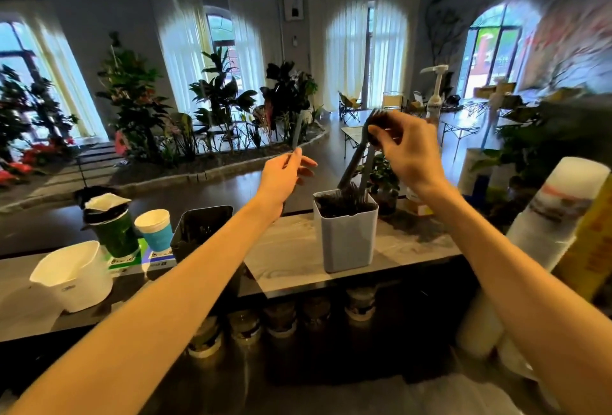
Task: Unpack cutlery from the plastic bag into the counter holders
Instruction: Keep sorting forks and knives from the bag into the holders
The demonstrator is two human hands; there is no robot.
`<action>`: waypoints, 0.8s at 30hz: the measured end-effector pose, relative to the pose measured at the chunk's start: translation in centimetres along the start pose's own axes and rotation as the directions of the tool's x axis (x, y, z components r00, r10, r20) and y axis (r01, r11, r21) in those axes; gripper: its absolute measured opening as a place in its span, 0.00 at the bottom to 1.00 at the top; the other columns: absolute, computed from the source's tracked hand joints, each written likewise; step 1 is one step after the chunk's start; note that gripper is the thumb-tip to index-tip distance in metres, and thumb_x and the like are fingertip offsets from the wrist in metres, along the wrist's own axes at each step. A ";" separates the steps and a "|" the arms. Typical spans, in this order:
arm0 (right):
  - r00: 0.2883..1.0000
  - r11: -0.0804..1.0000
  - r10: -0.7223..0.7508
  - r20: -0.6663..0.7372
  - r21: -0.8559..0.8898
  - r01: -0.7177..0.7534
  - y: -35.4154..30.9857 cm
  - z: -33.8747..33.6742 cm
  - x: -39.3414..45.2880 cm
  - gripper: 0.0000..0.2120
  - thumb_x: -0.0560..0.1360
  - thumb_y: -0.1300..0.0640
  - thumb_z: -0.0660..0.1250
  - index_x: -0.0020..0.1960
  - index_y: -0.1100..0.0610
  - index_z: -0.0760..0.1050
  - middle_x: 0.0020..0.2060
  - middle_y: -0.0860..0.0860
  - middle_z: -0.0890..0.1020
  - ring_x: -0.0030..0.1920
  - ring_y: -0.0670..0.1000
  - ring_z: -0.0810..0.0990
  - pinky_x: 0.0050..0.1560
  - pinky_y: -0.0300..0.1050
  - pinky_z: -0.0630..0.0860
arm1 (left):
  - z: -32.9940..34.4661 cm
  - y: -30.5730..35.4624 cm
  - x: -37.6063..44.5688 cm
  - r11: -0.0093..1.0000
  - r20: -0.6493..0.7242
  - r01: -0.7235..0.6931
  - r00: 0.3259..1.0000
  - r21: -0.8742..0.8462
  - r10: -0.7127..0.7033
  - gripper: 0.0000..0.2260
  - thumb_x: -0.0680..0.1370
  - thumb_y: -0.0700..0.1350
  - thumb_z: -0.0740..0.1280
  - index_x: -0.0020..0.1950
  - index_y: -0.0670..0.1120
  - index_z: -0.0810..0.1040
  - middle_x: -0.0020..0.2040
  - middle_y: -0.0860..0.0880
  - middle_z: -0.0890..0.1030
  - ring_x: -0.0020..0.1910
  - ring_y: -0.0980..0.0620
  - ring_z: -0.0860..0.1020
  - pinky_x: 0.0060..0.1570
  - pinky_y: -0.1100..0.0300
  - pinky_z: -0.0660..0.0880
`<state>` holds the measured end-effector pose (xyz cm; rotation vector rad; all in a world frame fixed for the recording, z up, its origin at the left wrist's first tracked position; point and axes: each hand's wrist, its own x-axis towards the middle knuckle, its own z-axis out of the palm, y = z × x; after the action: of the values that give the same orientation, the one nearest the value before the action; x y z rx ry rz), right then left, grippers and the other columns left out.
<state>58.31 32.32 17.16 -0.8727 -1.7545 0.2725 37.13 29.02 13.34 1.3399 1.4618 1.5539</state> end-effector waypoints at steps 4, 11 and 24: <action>0.996 0.997 -0.038 0.087 -0.066 0.044 2.5 2.4 0.0 0.12 0.80 0.63 0.68 0.62 0.63 0.79 0.52 0.56 0.85 0.49 0.47 0.82 0.50 0.30 0.76 | 1.0 -0.9 1.3 0.995 0.041 0.004 0.999 0.097 -0.008 0.18 0.86 0.47 0.57 0.55 0.37 0.83 0.42 0.50 0.82 0.27 0.67 0.76 0.25 0.74 0.66; 0.938 0.978 0.092 0.333 -0.205 -0.024 6.8 6.5 -0.1 0.17 0.78 0.64 0.70 0.66 0.60 0.74 0.54 0.59 0.84 0.54 0.57 0.83 0.56 0.50 0.81 | 2.7 -1.8 2.3 0.989 0.061 0.007 0.998 0.145 -0.016 0.18 0.86 0.49 0.56 0.58 0.42 0.84 0.45 0.46 0.83 0.34 0.55 0.75 0.26 0.73 0.66; 0.730 0.840 0.208 0.650 -0.502 0.208 8.2 9.8 -2.3 0.28 0.86 0.44 0.47 0.83 0.52 0.49 0.76 0.54 0.69 0.78 0.55 0.62 0.78 0.60 0.55 | 1.0 -3.8 1.5 0.976 0.054 0.217 0.975 -0.017 -0.215 0.16 0.86 0.44 0.53 0.60 0.40 0.79 0.41 0.45 0.84 0.30 0.53 0.71 0.25 0.66 0.64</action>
<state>53.26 38.85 7.14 -1.2930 -2.6175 0.0810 36.85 31.50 10.00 1.1568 1.4991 1.3823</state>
